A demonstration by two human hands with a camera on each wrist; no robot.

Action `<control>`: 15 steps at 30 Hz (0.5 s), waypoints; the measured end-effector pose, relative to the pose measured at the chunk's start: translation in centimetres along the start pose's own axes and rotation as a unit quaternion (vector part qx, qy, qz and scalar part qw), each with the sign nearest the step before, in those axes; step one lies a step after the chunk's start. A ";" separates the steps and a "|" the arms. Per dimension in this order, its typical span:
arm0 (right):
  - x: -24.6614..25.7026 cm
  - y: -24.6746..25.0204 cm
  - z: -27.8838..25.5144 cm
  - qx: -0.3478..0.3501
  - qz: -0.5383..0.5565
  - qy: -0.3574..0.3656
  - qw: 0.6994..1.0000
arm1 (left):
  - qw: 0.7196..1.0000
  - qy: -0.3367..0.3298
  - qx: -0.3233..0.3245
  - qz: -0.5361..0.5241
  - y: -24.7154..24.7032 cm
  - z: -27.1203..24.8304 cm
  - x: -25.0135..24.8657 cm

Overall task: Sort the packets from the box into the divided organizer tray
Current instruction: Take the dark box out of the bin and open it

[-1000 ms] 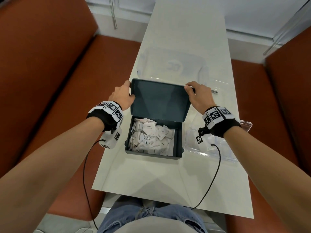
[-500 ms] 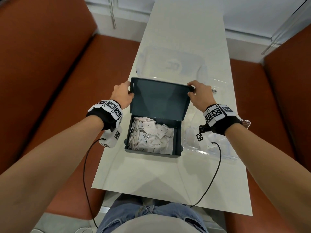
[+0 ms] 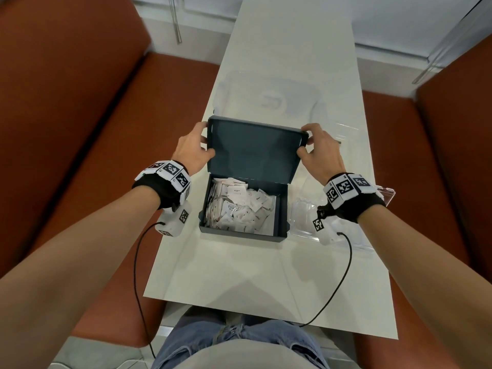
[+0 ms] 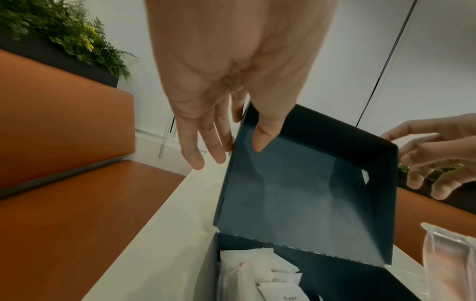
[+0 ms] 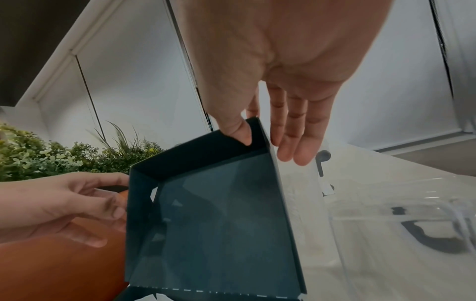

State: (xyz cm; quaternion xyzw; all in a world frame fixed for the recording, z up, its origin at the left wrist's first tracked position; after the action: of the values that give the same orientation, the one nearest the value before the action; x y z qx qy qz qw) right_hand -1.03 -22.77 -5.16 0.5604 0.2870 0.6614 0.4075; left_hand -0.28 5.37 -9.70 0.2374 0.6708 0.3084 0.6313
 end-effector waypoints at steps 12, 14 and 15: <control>2.7 4.2 -0.7 -0.103 0.050 0.068 0.991 | 0.966 -0.174 -0.193 -0.011 5.0 -2.5 -4.4; 4.4 4.3 -1.4 -0.105 0.084 0.117 0.984 | 0.961 -0.232 -0.150 -0.023 4.2 -3.6 -6.2; 5.1 3.5 -1.8 -0.076 0.094 0.130 0.984 | 0.966 -0.240 -0.090 -0.017 2.9 -3.9 -6.5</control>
State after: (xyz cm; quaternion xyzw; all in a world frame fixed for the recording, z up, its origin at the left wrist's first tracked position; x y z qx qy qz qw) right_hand -3.72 -20.01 -0.06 0.4610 0.2323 0.7842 0.3442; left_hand -3.78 2.27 -3.03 0.2357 0.4729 0.2905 0.7978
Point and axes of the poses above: each hand's wrist, its own z-axis towards the middle knuckle, its own y-axis out of the back of the hand, x = y × z, the point moved 10 cm from there along z, towards the middle knuckle, and after that the axes turned 9 degrees about -x, right-handed, at the moved point
